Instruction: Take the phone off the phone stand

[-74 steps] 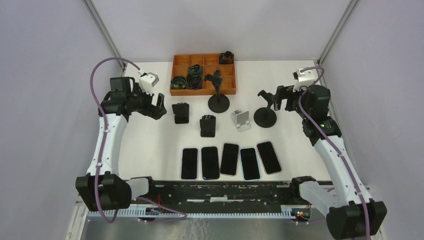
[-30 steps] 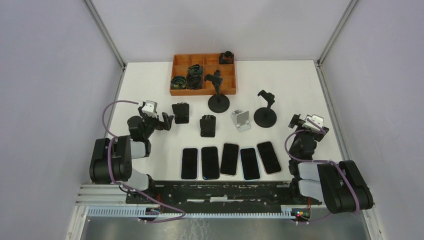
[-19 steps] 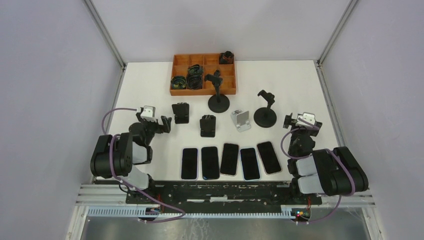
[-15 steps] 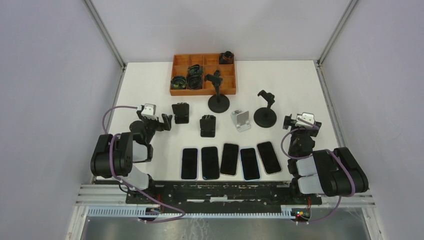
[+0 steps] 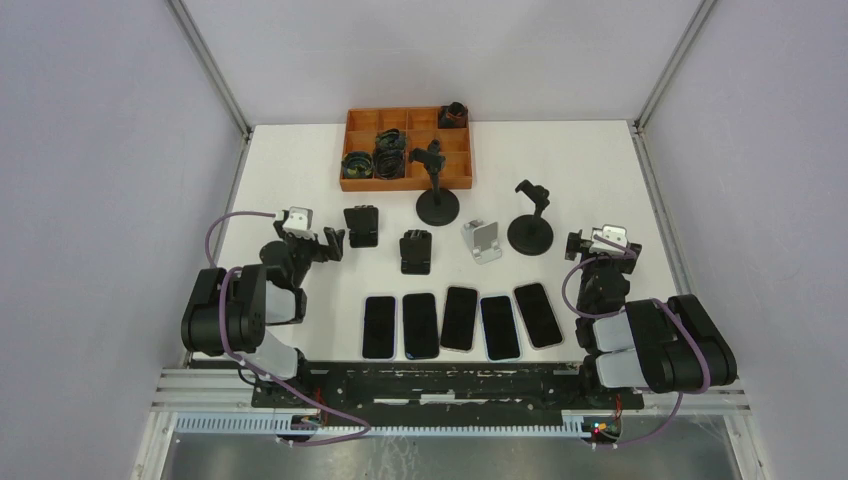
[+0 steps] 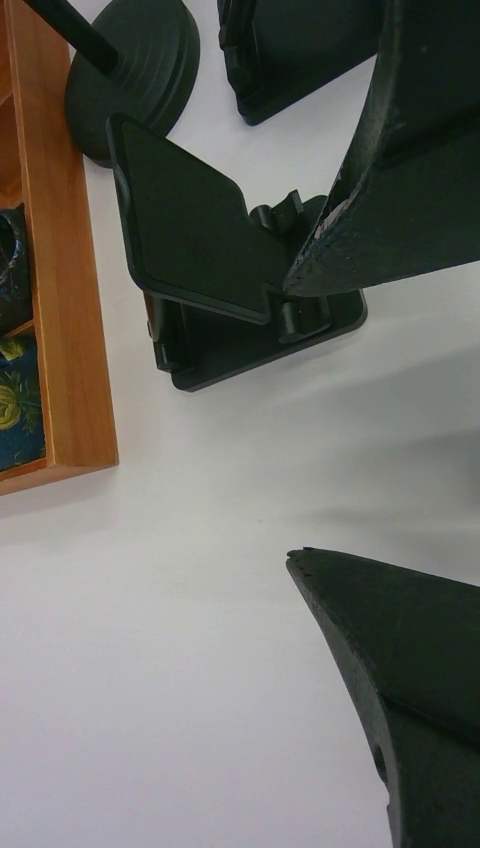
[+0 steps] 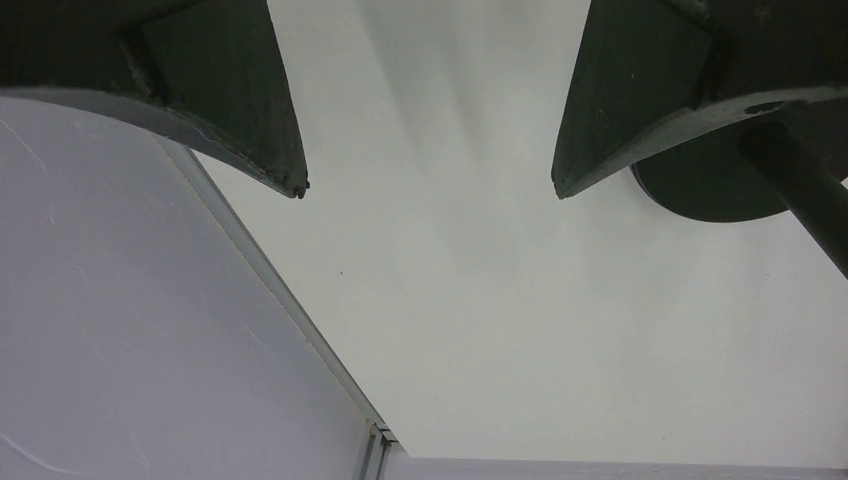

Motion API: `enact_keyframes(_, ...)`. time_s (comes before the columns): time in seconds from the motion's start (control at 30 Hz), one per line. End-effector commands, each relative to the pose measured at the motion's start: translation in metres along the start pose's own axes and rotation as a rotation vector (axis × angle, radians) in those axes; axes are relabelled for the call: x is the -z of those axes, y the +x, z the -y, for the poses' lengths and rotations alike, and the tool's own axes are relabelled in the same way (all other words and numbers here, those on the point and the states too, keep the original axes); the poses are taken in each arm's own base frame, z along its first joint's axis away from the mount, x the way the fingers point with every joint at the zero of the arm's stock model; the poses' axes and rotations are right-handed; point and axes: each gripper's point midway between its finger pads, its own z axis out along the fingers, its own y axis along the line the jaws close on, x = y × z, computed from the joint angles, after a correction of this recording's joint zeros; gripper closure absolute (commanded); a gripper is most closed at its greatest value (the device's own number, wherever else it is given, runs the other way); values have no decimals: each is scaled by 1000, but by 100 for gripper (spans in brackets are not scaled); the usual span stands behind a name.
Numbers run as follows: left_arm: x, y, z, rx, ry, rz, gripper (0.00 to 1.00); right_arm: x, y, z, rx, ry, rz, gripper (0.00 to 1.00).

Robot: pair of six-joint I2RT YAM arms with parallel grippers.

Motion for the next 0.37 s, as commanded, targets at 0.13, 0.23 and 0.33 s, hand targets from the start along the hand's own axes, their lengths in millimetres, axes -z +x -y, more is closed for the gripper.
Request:
enact_keyframes(0.13, -5, -14, -3, -1, -26, 40, 0, 29, 31, 7, 40, -23, -77, 2)
enact_keyframes(0.23, -6, -14, -4, -25, -33, 37, 0, 29, 31, 6, 40, -24, -76, 2)
enact_keyframes(0.33, -5, -14, -4, -27, -34, 40, 0, 29, 31, 7, 40, -23, -76, 2)
